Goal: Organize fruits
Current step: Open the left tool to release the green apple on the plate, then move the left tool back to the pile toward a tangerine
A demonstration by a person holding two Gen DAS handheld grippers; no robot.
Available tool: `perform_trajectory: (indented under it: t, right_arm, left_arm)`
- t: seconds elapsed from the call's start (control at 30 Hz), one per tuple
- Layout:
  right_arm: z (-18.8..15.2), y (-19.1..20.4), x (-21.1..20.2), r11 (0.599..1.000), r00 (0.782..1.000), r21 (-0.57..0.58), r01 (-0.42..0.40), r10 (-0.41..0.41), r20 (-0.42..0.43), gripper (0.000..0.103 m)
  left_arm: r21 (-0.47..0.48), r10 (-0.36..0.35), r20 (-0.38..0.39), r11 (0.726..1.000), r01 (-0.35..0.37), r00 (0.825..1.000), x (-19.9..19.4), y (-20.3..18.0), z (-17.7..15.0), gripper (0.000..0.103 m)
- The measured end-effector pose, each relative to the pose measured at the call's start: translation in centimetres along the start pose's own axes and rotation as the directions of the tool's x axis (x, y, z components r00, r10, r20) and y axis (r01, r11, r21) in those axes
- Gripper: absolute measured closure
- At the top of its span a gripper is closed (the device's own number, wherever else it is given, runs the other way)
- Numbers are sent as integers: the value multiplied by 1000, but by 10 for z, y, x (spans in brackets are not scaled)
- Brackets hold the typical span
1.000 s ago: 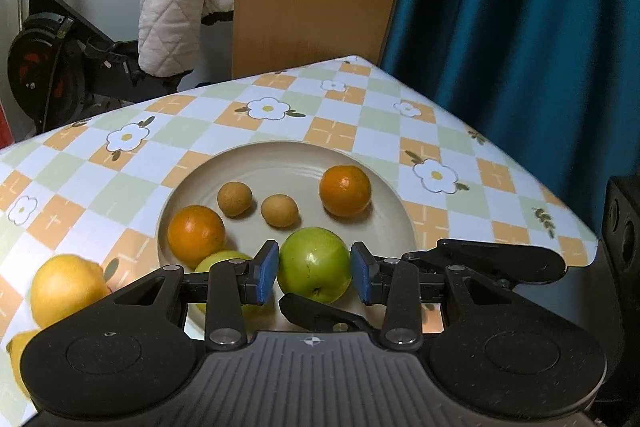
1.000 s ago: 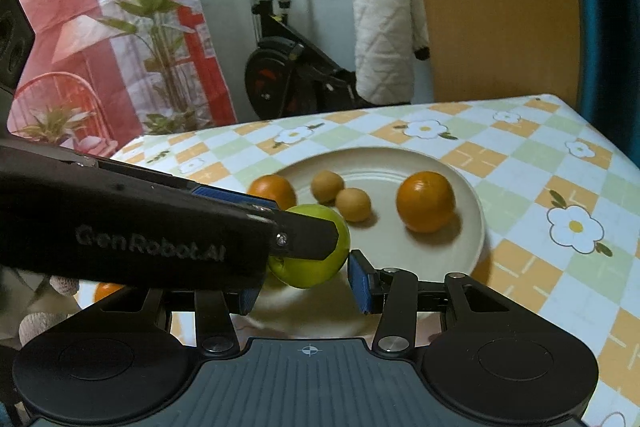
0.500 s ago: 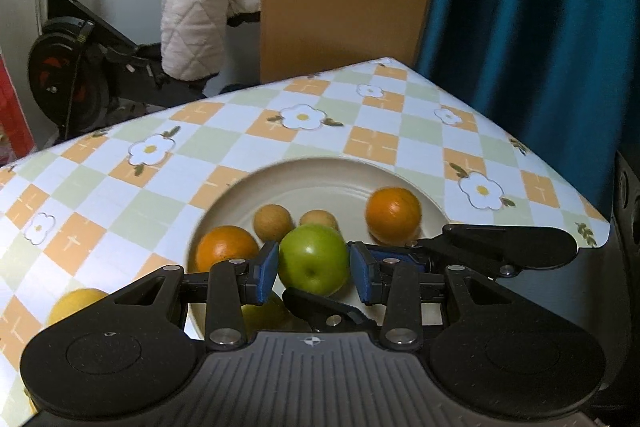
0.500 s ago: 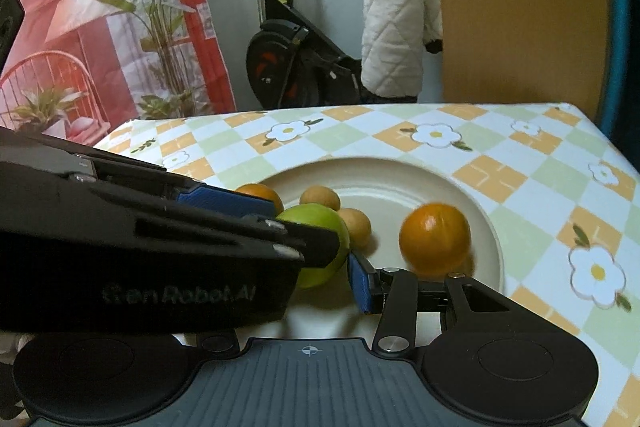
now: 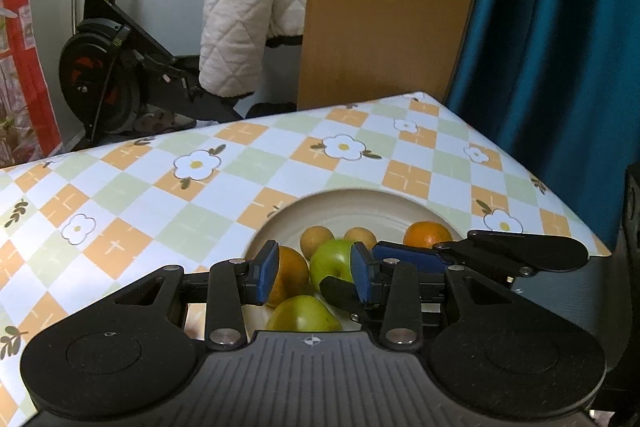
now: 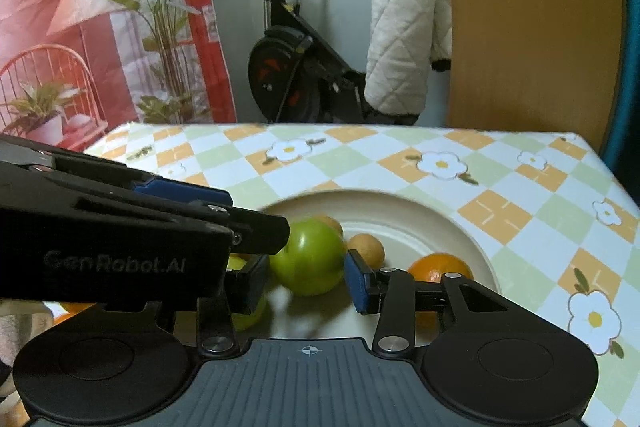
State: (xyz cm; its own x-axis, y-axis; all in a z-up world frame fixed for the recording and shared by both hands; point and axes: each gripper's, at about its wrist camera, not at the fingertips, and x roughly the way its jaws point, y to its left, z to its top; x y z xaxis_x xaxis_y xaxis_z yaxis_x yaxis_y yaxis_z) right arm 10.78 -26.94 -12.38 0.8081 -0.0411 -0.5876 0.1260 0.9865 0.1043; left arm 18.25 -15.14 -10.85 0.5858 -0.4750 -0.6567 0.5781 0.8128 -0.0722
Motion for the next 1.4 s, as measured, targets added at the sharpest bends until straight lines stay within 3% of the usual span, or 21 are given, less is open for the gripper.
perform_trajectory:
  t: [0.37,0.67,1.13,1.4]
  right_arm:
    - [-7,22,-33,1000,1000,-13,-14,14,23,64]
    - [-30,48,-55,999,999,8,-44,44,26,63]
    - [-48,88,-56,994,994,-22,-107,106,-34,64]
    - [-52,88,-57,994,994,-17,-103,103,-42,64]
  left_arm:
    - [-36,4,61,999,-2,998,-39,17,-8,62]
    - [-94,28,102,995,-18,994,-83,50,-36,62]
    - [-193,37,71,981,-23,997,-110,73,-91,62]
    - [-175,29,37,984,-23,999,-103,67,-107,62]
